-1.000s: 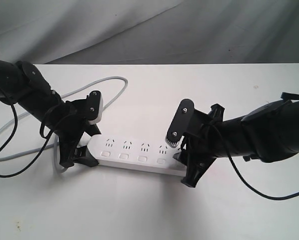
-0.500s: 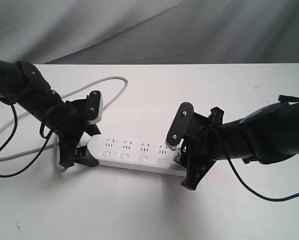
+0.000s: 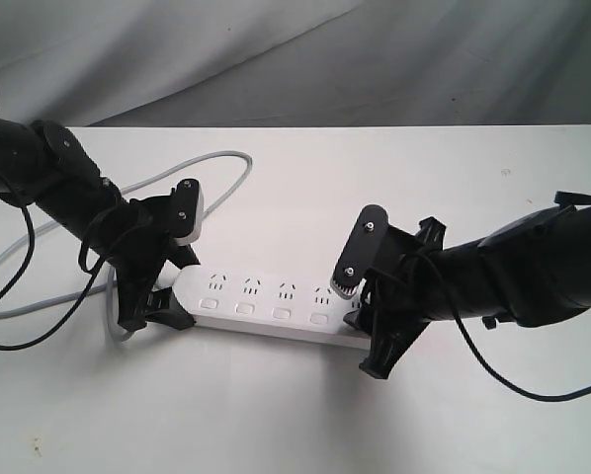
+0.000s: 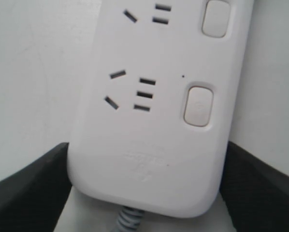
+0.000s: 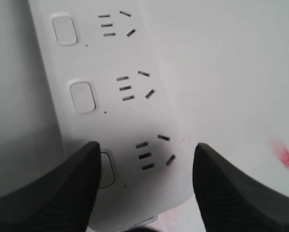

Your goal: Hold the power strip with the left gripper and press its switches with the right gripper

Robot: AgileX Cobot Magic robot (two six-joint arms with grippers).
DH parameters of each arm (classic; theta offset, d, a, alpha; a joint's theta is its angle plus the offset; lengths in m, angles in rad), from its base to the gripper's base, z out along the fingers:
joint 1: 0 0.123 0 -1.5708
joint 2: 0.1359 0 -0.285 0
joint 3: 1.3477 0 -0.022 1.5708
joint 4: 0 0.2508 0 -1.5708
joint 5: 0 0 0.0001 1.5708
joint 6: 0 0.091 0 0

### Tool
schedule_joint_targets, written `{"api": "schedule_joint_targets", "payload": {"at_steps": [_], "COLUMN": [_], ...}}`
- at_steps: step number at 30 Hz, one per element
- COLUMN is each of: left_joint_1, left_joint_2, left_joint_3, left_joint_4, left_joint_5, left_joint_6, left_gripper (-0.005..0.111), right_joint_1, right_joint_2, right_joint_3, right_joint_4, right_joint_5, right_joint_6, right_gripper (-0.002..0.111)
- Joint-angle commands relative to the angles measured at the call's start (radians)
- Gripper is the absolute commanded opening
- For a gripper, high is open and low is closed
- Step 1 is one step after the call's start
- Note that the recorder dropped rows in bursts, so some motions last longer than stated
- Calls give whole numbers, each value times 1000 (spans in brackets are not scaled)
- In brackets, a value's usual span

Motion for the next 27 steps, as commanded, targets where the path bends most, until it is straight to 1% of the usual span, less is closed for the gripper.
{"api": "schedule_joint_targets", "payload": {"at_steps": [1, 6, 12, 21, 24, 26, 27], "left_joint_1": [-5, -5, -5, -5, -5, -5, -5], "left_joint_2": [3, 3, 3, 3, 3, 3, 3], "left_joint_3": [-4, -4, -4, -4, -4, -4, -4], "left_joint_4": [-6, -6, -6, -6, -6, -6, -6], "left_joint_5": [-12, -12, -12, -13, -13, -13, -13], "left_joint_6": [-7, -7, -7, -5, -5, -5, -5], "left_gripper": [73, 73, 73, 73, 73, 73, 73], "right_joint_1": [-8, -18, -18, -18, -18, -18, -18], "right_joint_2": [23, 67, 30, -219, -286, -328, -352], "right_joint_3": [28, 28, 28, 28, 28, 28, 28], "right_joint_4": [-16, -16, -16, 0, 0, 0, 0], "right_joint_5": [-18, -26, -26, -28, -28, -24, -13], "right_joint_6": [-12, -12, -12, -3, 41, 75, 80], "right_gripper": [54, 54, 54, 54, 54, 52, 50]}}
